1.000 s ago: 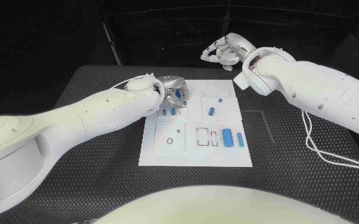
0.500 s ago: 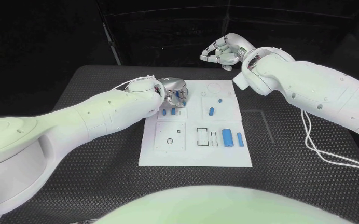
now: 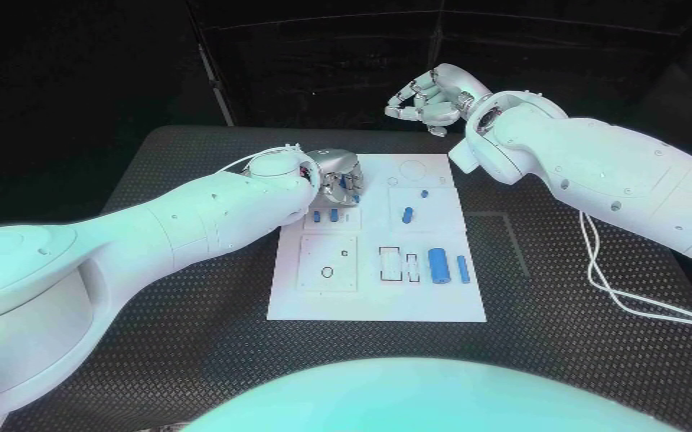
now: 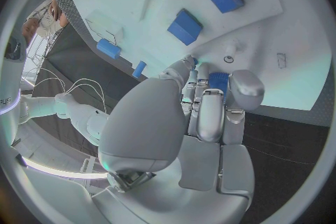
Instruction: Assemble the parts on the task board
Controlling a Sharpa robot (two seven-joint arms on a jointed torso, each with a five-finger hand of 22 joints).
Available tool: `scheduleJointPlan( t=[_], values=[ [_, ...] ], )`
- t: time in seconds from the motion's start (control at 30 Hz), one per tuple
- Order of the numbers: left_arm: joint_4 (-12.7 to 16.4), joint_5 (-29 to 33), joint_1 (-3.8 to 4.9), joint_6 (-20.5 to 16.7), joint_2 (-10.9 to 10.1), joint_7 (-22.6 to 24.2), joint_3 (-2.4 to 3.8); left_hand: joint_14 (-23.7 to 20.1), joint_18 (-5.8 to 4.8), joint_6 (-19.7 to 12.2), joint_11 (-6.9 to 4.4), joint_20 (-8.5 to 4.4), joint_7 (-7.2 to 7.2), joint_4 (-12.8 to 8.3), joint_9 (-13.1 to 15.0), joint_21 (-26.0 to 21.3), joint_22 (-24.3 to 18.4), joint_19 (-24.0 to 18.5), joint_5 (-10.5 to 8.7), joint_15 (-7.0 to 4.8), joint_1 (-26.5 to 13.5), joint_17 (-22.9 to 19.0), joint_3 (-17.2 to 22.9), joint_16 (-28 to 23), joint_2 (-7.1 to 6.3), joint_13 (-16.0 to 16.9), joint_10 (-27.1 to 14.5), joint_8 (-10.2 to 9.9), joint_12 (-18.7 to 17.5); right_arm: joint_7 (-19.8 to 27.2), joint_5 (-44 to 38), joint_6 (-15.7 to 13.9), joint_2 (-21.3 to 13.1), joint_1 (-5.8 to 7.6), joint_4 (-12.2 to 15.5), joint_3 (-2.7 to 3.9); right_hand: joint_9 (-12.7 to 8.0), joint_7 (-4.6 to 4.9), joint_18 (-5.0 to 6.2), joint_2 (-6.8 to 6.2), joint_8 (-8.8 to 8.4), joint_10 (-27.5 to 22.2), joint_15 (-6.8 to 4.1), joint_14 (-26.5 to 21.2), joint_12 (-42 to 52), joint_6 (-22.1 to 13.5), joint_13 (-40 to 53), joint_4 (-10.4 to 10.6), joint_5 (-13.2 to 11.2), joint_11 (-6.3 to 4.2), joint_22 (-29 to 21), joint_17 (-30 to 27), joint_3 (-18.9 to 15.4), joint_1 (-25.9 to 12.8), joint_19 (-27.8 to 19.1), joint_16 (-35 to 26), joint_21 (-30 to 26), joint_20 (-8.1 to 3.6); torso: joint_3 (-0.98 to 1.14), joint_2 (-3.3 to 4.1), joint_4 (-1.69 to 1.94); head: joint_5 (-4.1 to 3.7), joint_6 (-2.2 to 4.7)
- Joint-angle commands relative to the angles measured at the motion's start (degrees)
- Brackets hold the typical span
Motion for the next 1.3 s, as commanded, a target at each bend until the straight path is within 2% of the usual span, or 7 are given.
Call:
scheduleJointPlan(
  t=[0.03,0.27,0.47,0.77,1.3],
  values=[
    [0.07,-0.34,-0.22,1.84,0.07,0.15,-0.12,1.42,-0.40,-1.18,0.12,0.15,-0.09,0.02,-0.34,0.44,0.24,0.01,-0.35,-0.10,-0.09,-0.17,0.61,0.37,-0.77,-0.10,0.52,-0.87,-0.75,0.44,0.06,0.24,-0.05,0.11,0.16,0.03,0.02,-0.08,1.08,0.60,0.26,0.24,-0.18,3.07,0.33,-0.06,0.07,0.07,0.32,-0.22,0.01,3.07,-0.39,0.07,0.09,0.06,-0.34,-0.21,0.03,-0.02,0.02,-0.14,0.00],
    [0.13,-0.34,-0.23,2.08,0.01,-0.11,-0.12,1.39,-0.38,-2.56,0.49,0.37,-0.38,0.01,-0.87,0.33,0.45,-0.26,-0.40,0.15,-0.45,-0.50,1.31,0.42,-1.66,-0.12,0.18,-2.30,-2.42,0.45,0.06,0.26,-0.03,0.11,0.13,0.03,0.02,-0.09,1.08,0.63,0.29,0.29,-0.18,3.07,0.39,-0.03,0.12,0.06,0.33,-0.23,0.03,3.08,-0.40,0.10,0.10,0.06,-0.33,-0.21,0.02,-0.02,0.02,-0.15,0.00],
    [0.25,-0.34,-0.23,2.21,0.03,-0.08,-0.12,1.38,-0.36,-2.64,0.54,0.41,-0.38,0.01,-0.90,0.26,0.44,-0.32,-0.41,0.19,-0.50,-0.58,1.41,0.41,-1.75,-0.11,0.11,-2.41,-2.67,0.48,0.06,0.30,0.06,0.11,0.05,0.03,0.03,-0.09,1.07,0.66,0.31,0.30,-0.18,3.08,0.39,-0.01,0.12,0.05,0.34,-0.24,0.06,3.08,-0.40,0.13,0.13,0.07,-0.32,-0.21,-0.01,0.00,-0.02,-0.17,0.00],
    [0.31,-0.34,-0.23,3.25,0.18,0.60,-0.11,1.39,-0.34,-1.05,0.61,0.55,-0.64,0.10,-0.70,0.33,0.73,-0.42,-0.40,0.27,-0.68,-0.60,2.40,0.61,-1.35,-0.01,0.47,-1.99,-3.55,0.48,0.06,0.33,0.12,0.11,0.03,0.03,0.04,-0.11,1.08,0.74,0.35,0.32,-0.20,3.09,0.41,0.03,0.12,0.03,0.36,-0.25,0.00,3.10,-0.38,0.21,0.11,0.07,-0.35,-0.22,-0.01,-0.01,0.02,-0.18,0.00],
    [0.15,-0.33,-0.23,2.82,0.34,1.23,-0.11,1.41,-0.41,2.25,-0.10,0.25,0.14,0.11,-0.43,1.17,1.80,-0.25,-0.41,-0.24,-0.72,-0.64,4.76,0.99,-0.37,0.29,3.10,-1.26,-3.94,0.53,0.06,0.44,0.27,0.11,-0.09,0.03,0.06,-0.14,1.06,0.87,0.43,0.42,-0.21,3.11,0.51,0.14,0.22,0.02,0.38,-0.28,0.12,3.14,-0.36,0.28,0.19,0.10,-0.30,-0.24,-0.01,-0.02,-0.01,-0.29,0.00]
  ],
)
